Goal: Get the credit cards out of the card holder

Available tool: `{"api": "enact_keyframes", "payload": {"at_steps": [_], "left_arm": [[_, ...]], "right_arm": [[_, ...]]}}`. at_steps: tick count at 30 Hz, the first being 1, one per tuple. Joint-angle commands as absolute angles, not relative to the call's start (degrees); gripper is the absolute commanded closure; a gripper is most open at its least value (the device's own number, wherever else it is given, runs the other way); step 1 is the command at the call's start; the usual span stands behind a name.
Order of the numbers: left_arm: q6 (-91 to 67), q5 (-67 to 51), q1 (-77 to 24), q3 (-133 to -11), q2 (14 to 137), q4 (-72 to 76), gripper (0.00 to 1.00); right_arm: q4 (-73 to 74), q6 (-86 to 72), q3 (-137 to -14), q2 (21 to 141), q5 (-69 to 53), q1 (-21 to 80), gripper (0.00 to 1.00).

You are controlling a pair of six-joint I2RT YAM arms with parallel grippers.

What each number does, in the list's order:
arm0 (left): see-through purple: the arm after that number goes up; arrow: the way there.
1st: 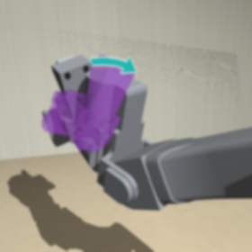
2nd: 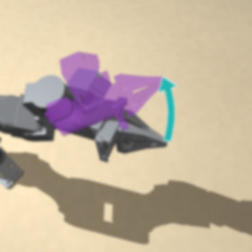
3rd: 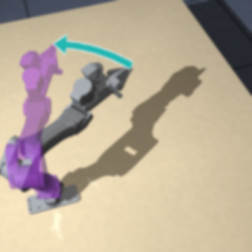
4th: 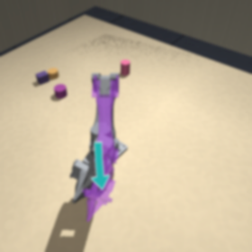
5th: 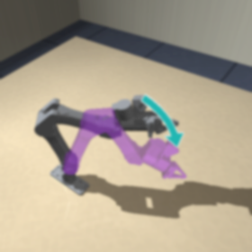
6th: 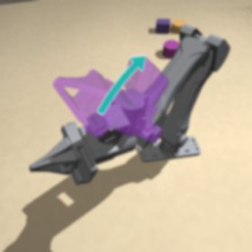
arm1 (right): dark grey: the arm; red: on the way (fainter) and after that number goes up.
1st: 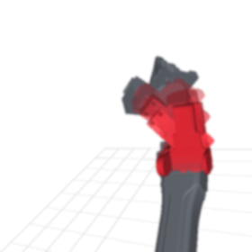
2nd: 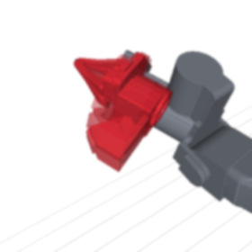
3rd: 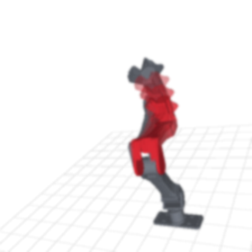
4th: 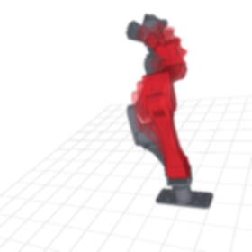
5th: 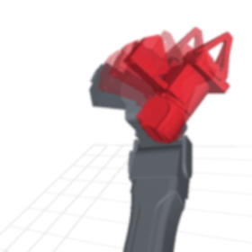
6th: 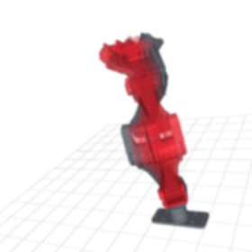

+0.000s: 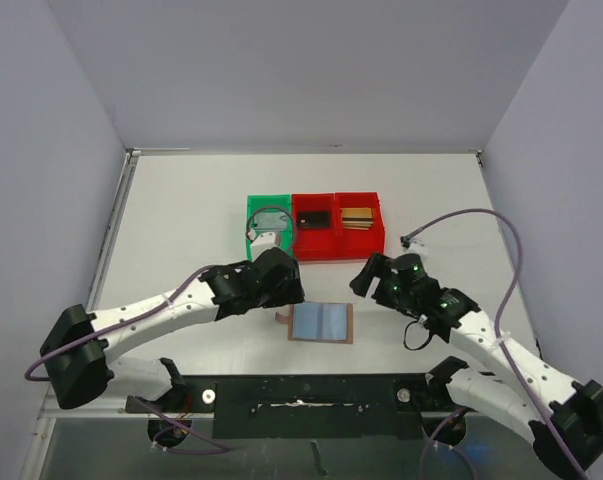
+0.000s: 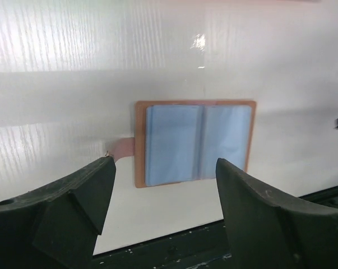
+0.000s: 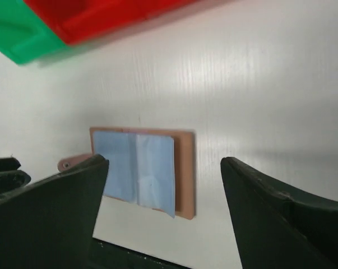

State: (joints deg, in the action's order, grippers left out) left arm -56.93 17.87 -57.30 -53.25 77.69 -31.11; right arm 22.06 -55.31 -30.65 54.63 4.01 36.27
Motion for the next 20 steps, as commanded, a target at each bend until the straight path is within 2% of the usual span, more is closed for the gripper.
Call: {"api": "enact_keyframes", "payload": {"at_steps": [1, 2, 8, 11, 15, 20], "left_arm": [[-53.5, 16.9, -53.8, -54.0, 69.3, -31.1, 0.27], [-52.5, 16.7, -52.0, -54.5, 67.5, -31.9, 0.27], [-43.4, 16.9, -36.5, -61.1, 56.9, -39.7, 0.26], [-38.5, 18.4, -30.1, -66.1, 53.8, -43.7, 0.26], [-36.6, 21.7, -28.5, -71.1, 53.6, -48.5, 0.26], [-37.4, 21.2, -28.4, -72.0, 53.1, -49.5, 0.25]], "right_arm": [[32.0, -44.7, -38.0, 43.6, 15.2, 30.8, 0.08], [31.7, -41.7, -39.4, 42.0, 17.0, 29.5, 0.02], [30.1, -23.9, -54.0, 41.1, 18.4, 24.9, 0.02], [31.4, -20.9, -62.1, 42.7, 17.8, 24.9, 0.02], [32.6, -18.8, -69.0, 43.2, 16.7, 24.9, 0.03], [30.6, -18.5, -69.2, 41.1, 15.5, 24.9, 0.02]]}}
